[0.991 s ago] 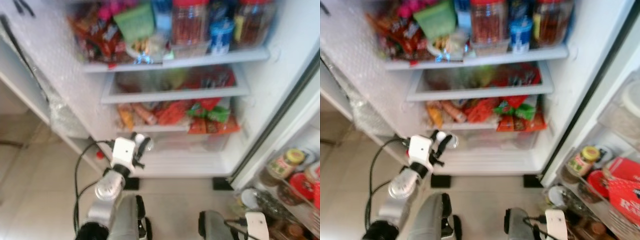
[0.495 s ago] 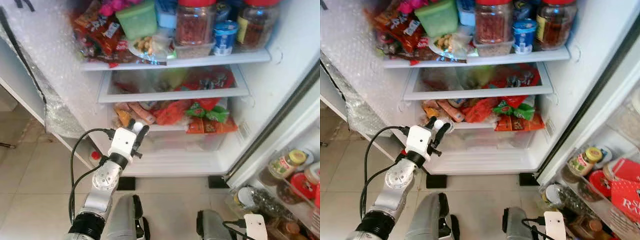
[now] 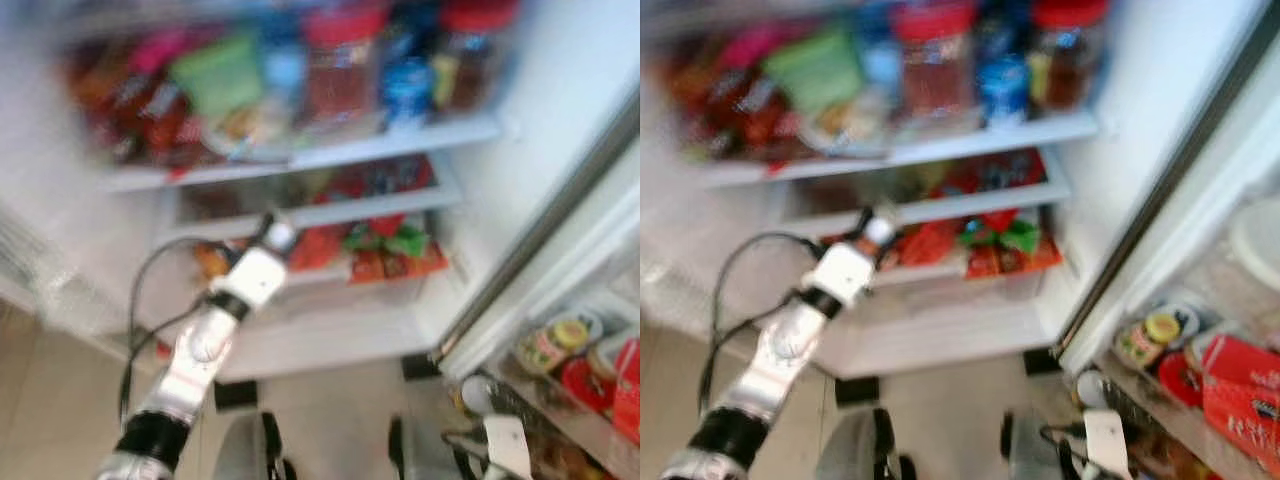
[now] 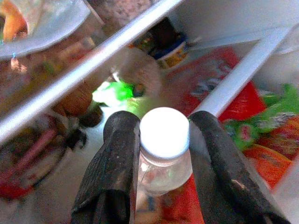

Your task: Restocking fridge

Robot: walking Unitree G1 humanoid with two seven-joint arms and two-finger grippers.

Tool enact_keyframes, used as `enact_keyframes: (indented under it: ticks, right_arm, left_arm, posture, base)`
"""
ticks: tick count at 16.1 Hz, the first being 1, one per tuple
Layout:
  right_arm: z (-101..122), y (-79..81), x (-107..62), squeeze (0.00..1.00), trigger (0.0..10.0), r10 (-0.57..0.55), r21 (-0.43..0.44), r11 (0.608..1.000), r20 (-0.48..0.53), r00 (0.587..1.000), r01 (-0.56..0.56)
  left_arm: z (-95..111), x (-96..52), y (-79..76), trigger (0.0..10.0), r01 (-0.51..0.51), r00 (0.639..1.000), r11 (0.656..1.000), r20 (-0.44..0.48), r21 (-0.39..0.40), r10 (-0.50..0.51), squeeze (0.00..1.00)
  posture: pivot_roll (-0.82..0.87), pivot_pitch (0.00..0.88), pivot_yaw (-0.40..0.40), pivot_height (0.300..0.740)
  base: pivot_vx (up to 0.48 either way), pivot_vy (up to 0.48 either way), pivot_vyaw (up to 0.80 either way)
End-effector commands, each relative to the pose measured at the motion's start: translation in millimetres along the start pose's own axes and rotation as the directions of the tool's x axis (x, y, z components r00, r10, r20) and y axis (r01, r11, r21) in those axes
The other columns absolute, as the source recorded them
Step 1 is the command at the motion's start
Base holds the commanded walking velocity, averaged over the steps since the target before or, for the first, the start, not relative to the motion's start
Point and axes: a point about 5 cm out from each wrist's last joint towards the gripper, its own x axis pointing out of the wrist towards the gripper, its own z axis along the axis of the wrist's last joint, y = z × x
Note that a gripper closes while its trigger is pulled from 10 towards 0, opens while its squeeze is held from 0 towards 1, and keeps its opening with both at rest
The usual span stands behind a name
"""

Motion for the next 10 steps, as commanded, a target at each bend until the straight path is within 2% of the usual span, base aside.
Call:
enact_keyframes:
  ticks: [1, 4, 6, 8, 10]
  right_arm:
    - [-16, 0.3, -4.6, 0.0, 10.0, 0.0, 0.012, 1.0, -0.053, 0.999, 0.0]
    - [-16, 0.5, -4.6, 0.0, 10.0, 0.001, 0.013, 1.0, -0.054, 0.999, 0.0]
    - [-16, 0.7, -4.5, 0.0, 10.0, 0.0, 0.016, 1.0, -0.054, 0.999, 0.0]
    - [-16, 0.8, -4.6, 0.0, 10.0, -0.001, 0.019, 1.0, -0.054, 0.999, 0.002]
    - [-17, 0.5, -4.7, 0.0, 10.0, -0.002, 0.02, 1.0, -0.054, 0.999, 0.003]
  left_arm:
    - [10, 4.6, -5.7, 10.0, 0.013, 0.999, 0.999, 0.049, 0.034, -0.014, 0.0]
    - [11, 5.9, -3.6, 10.0, -0.017, 0.999, 0.995, 0.051, 0.095, 0.012, 0.0]
    - [5, 4.8, -6.2, 10.0, 0.015, 1.0, 0.992, 0.018, 0.127, -0.017, 0.0]
    - [-11, -1.0, -12.9, 10.0, 0.112, 0.993, 0.958, -0.073, 0.264, -0.096, 0.0]
    - [-18, -2.7, -13.4, 10.0, 0.135, 0.987, 0.942, -0.122, 0.308, -0.102, 0.0]
  posture:
    - [-0.09, 0.174, 0.099, 0.61]
    - [-0.09, 0.169, 0.099, 0.61]
    - [-0.09, 0.169, 0.099, 0.61]
    - [-0.09, 0.166, 0.1, 0.61]
    - [-0.09, 0.168, 0.101, 0.61]
  base:
    - [0.289, 0.0, 0.0]
    - [0.276, 0.0, 0.0]
    - [0.135, 0.0, 0.0]
    - [0.0, 0.0, 0.0]
    - [0.0, 0.0, 0.0]
